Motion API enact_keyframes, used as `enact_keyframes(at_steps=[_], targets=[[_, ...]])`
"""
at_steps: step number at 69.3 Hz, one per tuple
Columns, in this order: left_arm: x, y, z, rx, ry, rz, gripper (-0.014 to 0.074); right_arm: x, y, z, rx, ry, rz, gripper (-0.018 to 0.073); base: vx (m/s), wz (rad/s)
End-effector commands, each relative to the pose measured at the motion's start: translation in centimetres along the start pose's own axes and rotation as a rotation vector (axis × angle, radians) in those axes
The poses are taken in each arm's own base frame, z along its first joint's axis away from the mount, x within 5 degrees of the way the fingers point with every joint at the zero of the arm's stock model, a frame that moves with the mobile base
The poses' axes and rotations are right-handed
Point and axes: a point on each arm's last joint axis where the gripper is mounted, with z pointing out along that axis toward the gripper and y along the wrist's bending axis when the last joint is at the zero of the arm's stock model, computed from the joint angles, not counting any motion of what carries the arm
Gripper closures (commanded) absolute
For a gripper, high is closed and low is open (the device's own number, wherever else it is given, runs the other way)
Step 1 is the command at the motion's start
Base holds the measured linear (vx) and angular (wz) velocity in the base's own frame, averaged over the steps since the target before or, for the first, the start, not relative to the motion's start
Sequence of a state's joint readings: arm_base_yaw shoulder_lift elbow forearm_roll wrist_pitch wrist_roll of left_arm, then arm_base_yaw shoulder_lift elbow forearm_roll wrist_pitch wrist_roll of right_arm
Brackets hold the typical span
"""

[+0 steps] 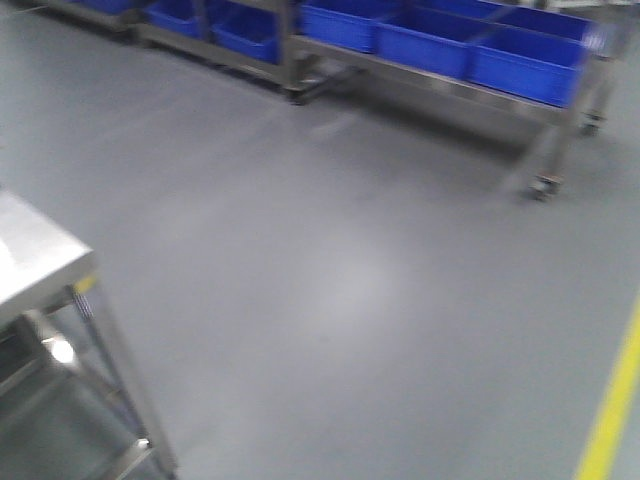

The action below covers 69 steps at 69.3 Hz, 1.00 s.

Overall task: Move and align brake pads A on conveyor
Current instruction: 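Turn and approach the stainless steel table under the blue bins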

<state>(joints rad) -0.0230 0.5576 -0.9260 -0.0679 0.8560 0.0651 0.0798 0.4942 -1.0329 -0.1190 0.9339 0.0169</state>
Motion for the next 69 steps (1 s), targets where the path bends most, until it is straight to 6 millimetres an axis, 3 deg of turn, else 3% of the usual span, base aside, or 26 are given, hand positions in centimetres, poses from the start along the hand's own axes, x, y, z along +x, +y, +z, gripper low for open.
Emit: enact_keyframes(at_steps=[1, 37, 69], targets=[[-1.25, -0.05, -0.36, 0.005, -0.091, -0.004, 0.0062, -1.28, -0.11, -0.19, 0.009, -0.085, -0.006, -0.0033, 0.29, 1.06], [-1.24, -0.05, -0.36, 0.005, -0.089, -0.004, 0.0062, -1.28, -0.15, -0.19, 0.013, -0.085, -0.009, -0.0033, 0.29, 0.97], [-1.23, -0.05, -0.36, 0.005, -0.088, -0.004, 0.0062, -1.28, -0.15, -0.19, 0.013, -0.085, -0.009, -0.0033, 0.25, 0.63]])
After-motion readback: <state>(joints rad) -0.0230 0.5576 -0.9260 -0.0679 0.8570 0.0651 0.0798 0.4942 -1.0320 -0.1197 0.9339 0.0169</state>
